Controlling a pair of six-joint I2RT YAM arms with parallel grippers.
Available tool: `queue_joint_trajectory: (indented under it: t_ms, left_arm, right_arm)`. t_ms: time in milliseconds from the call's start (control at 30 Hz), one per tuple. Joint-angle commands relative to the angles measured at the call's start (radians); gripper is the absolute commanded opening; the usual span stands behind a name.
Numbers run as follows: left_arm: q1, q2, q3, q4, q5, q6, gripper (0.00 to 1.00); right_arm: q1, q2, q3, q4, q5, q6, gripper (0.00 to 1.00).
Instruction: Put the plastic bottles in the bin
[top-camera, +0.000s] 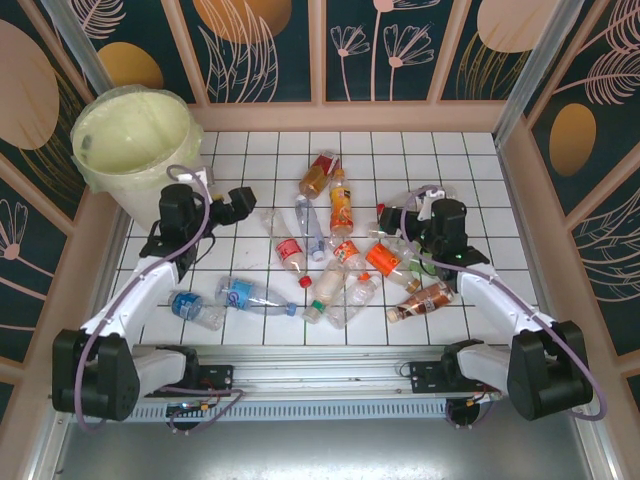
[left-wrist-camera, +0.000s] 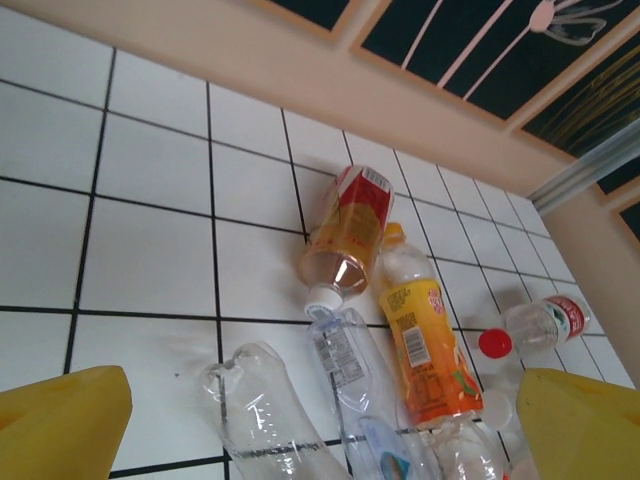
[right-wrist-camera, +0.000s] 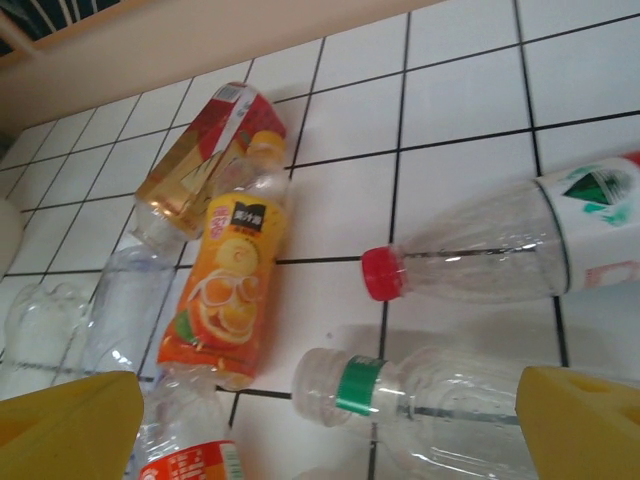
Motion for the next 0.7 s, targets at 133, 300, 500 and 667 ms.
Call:
queue_joint_trajectory:
  t_ms: [133,300,500,667]
  left_arm:
    - [-0.088,0.204,0.238,-0.199,-0.031,0.035,0.99]
    - [-0.19,0.375,0.431,-0.3,-0.135,0.008,0.99]
    - [-0.284,0.57,0.648,-0.399,-0.199,-0.032,0.99]
    - [-0.332,0.689,0.761,-0.424,-0.206,-0.077,0.99]
  right_arm:
    - [0.033,-0.006,0.036,-0.017,-0.085,0.027,0.98]
    - [0.045,-0.039,0.024,-0.024,-0.053,0.058,0.99]
    - [0.051,-0.122,-0.002,-0.047,0.003,0.091,0.99]
    - [0.052,-0.168,-0.006,-0.094,0.067,0.104,0.99]
